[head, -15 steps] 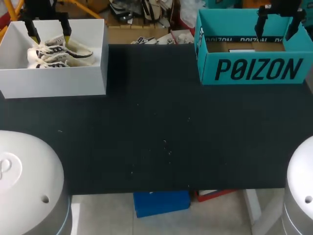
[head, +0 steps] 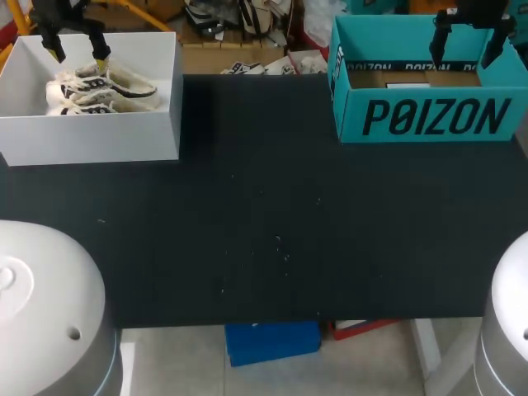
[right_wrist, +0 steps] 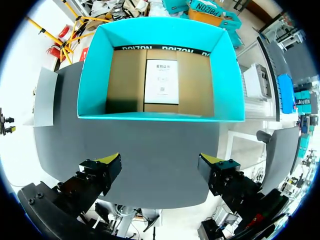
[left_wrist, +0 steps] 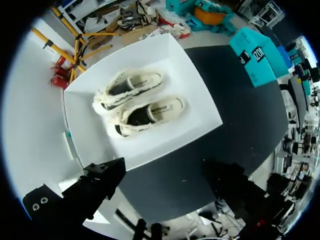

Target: Take the shoe out of the shoebox, open the shoe tongue, remove and reinsert the insole, then place the shoe into the shoebox

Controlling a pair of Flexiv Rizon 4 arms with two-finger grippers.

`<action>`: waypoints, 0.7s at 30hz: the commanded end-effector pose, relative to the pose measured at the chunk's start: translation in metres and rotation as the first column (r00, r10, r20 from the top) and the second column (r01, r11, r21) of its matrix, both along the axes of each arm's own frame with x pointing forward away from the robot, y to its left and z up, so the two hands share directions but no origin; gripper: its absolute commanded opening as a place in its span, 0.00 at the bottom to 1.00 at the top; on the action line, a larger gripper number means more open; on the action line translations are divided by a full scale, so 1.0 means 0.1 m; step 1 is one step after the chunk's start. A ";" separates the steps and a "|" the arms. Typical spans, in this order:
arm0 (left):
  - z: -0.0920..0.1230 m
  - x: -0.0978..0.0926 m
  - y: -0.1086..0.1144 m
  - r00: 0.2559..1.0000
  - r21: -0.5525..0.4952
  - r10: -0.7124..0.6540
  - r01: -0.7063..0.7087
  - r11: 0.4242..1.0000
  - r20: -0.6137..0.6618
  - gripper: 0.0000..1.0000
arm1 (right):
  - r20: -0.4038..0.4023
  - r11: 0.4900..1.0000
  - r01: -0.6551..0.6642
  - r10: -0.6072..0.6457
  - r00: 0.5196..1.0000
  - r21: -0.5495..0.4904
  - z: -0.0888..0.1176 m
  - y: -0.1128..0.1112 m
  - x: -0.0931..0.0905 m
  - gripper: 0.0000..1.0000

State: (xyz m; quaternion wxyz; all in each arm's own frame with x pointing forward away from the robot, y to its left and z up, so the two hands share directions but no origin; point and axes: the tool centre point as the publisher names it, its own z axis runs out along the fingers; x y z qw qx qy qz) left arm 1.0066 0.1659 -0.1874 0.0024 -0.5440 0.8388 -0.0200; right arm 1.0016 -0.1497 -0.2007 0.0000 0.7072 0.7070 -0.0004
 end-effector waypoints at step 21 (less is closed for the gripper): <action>-0.07 0.15 0.22 0.702 0.010 -0.704 0.707 0.707 0.103 0.50 | -0.001 1.000 0.000 0.000 1.000 0.000 0.00 0.00 0.00 1.00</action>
